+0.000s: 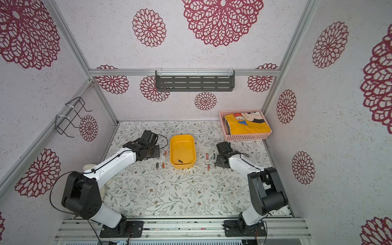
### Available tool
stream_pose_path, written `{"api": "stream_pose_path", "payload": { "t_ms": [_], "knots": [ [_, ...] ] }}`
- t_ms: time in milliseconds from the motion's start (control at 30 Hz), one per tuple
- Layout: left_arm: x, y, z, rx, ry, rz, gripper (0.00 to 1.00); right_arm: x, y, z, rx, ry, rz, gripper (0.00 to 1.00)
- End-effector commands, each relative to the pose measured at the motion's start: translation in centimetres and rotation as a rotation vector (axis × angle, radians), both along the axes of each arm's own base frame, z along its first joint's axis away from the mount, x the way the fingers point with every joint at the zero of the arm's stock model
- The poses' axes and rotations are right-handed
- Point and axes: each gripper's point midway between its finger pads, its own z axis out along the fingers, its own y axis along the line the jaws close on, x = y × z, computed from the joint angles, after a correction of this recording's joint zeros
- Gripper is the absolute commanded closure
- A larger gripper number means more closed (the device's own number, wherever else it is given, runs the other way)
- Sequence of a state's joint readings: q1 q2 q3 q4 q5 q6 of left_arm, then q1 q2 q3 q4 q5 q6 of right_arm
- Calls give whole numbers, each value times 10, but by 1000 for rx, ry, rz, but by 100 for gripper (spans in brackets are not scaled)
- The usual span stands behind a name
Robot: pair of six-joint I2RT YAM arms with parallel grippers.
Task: Take the batteries out of the storage box
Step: Place the battery at the center of the board.
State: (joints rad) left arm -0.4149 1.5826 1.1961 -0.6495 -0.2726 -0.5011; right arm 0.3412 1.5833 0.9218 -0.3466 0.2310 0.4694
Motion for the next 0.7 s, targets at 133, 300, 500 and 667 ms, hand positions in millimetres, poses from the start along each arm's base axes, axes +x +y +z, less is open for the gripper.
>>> {"api": "stream_pose_path", "payload": {
  "t_ms": [133, 300, 500, 667],
  "knots": [
    [2, -9, 4, 5, -10, -48, 42, 14, -3, -15, -15, -17, 3, 89],
    [2, -11, 16, 20, -39, -76, 42, 13, -2, -23, -18, -3, 14, 89],
    [5, -22, 26, 18, -60, -153, 42, 10, -1, -30, -10, 11, 20, 86],
    [1, -56, 37, 2, -74, -356, 41, 12, -3, -34, -28, 14, 25, 84]
  ]
}}
